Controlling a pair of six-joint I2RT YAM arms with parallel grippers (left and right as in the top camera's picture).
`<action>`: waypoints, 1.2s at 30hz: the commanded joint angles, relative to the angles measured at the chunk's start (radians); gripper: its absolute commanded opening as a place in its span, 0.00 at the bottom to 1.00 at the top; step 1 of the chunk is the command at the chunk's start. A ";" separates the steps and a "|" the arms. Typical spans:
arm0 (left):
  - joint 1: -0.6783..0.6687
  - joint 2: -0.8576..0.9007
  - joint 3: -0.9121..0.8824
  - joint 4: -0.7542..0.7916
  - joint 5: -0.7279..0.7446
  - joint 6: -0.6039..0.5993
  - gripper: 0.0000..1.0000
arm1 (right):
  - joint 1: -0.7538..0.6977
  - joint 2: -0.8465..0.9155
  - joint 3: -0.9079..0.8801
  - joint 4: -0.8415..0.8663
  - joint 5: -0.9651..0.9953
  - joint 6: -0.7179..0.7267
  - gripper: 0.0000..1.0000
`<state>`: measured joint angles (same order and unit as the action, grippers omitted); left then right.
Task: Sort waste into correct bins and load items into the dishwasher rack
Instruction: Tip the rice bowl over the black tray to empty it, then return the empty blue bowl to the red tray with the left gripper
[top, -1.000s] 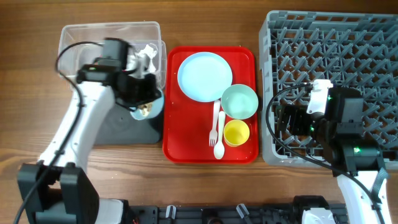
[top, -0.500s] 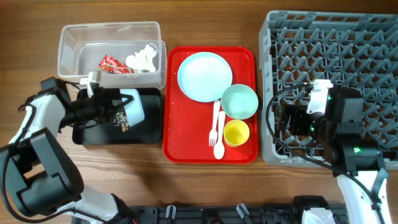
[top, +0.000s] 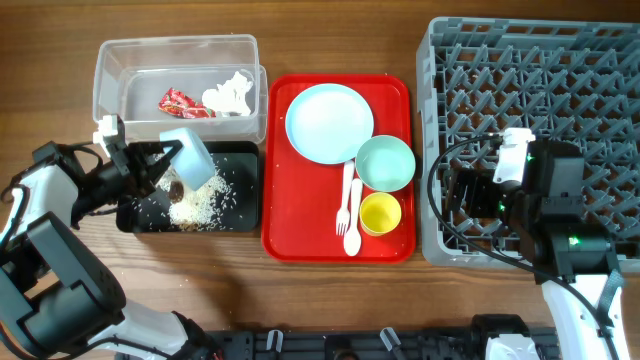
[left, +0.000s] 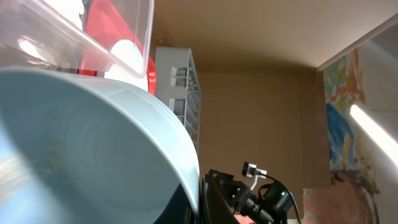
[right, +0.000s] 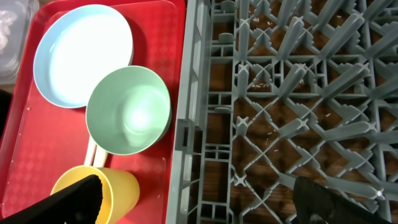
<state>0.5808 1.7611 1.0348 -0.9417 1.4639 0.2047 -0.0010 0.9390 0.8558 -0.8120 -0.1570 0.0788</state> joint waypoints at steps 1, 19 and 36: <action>0.005 0.006 -0.003 0.053 -0.061 -0.085 0.04 | 0.002 0.002 0.024 -0.001 -0.017 0.003 1.00; -0.006 -0.051 0.000 0.087 0.114 -0.092 0.04 | 0.002 0.002 0.024 -0.005 -0.017 0.003 1.00; -0.411 -0.253 0.007 0.151 -0.519 -0.196 0.04 | 0.002 0.002 0.024 -0.004 -0.017 0.002 1.00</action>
<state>0.2695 1.5311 1.0332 -0.8291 1.1854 0.0948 -0.0010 0.9390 0.8558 -0.8158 -0.1574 0.0788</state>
